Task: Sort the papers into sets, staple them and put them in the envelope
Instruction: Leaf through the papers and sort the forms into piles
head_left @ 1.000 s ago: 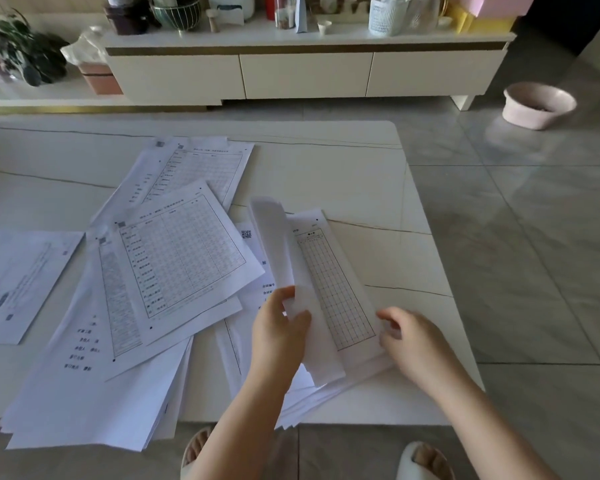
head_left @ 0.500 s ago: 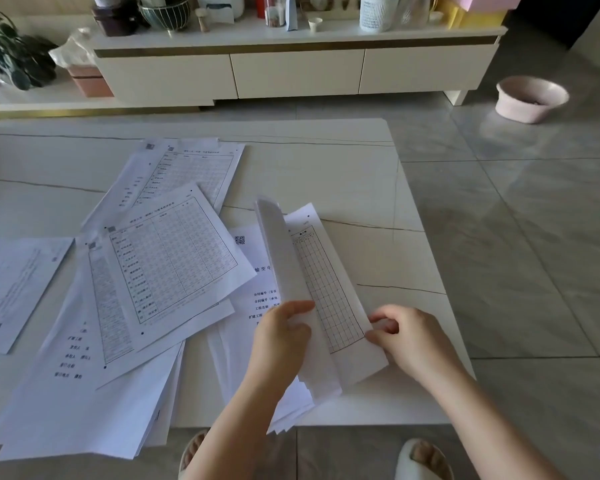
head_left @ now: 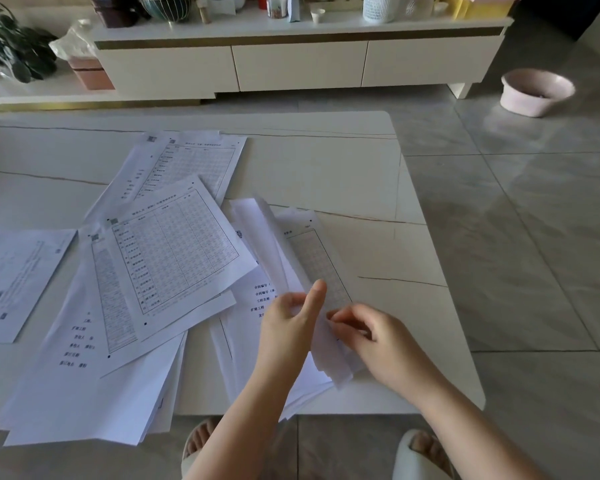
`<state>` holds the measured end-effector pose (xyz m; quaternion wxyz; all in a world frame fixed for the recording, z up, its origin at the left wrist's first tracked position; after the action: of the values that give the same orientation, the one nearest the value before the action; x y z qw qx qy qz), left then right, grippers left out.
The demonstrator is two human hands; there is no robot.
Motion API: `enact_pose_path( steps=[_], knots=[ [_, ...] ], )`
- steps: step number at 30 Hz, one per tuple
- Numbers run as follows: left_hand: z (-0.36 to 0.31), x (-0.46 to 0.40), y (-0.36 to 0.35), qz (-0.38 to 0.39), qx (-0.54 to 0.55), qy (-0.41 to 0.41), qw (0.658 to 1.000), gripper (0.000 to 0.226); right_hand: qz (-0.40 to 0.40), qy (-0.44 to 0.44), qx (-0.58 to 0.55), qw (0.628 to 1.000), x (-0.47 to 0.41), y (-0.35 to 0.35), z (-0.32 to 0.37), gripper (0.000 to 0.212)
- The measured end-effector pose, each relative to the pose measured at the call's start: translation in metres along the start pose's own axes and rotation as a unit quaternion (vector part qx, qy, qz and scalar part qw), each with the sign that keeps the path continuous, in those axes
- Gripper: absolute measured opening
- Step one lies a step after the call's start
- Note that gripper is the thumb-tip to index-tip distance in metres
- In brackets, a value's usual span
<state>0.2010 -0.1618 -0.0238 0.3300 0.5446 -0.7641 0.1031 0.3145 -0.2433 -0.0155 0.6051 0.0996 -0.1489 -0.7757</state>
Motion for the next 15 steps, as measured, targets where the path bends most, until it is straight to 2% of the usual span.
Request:
enact_pose_path(
  steps=[3,4,6,8,11,13,15],
  knots=[
    [0.005,-0.004,0.001,-0.029,-0.007,0.016,0.999,0.010,0.028,-0.018,-0.035,0.999,-0.002,-0.002,-0.003,0.015],
    [0.006,-0.005,0.001,-0.035,-0.007,0.019,0.999,0.007,0.020,-0.029,-0.046,0.998,-0.003,0.001,-0.005,0.017],
    [0.006,-0.008,0.004,-0.041,0.000,0.016,0.999,0.017,-0.038,-0.071,-0.055,0.995,-0.005,0.016,-0.015,0.019],
    [0.004,-0.006,0.005,-0.034,0.013,0.008,0.999,0.033,-0.101,-0.116,-0.004,0.988,-0.006,0.035,-0.031,0.017],
    [0.002,-0.005,0.005,-0.018,-0.001,-0.006,1.000,0.070,-0.118,-0.190,-0.003,0.975,-0.004,0.044,-0.055,0.019],
    [0.002,-0.006,0.005,-0.009,-0.001,-0.013,1.000,0.074,-0.128,-0.216,-0.057,0.966,-0.003,0.041,-0.062,0.022],
    [0.005,-0.007,0.003,-0.001,0.002,-0.003,1.000,0.066,-0.131,-0.214,-0.082,0.964,-0.004,0.037,-0.060,0.025]
  ],
)
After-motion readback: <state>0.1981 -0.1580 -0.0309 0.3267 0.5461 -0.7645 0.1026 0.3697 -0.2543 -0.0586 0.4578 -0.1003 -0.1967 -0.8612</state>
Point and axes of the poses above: each hand's wrist, its own x-axis away from the middle knuckle, its own y-axis out of the back of the hand, z = x × y, the point moved 5 cm from there along -x, towards the middle knuckle, and after that the axes turned 14 degrees about y, right-handed, at the moved point
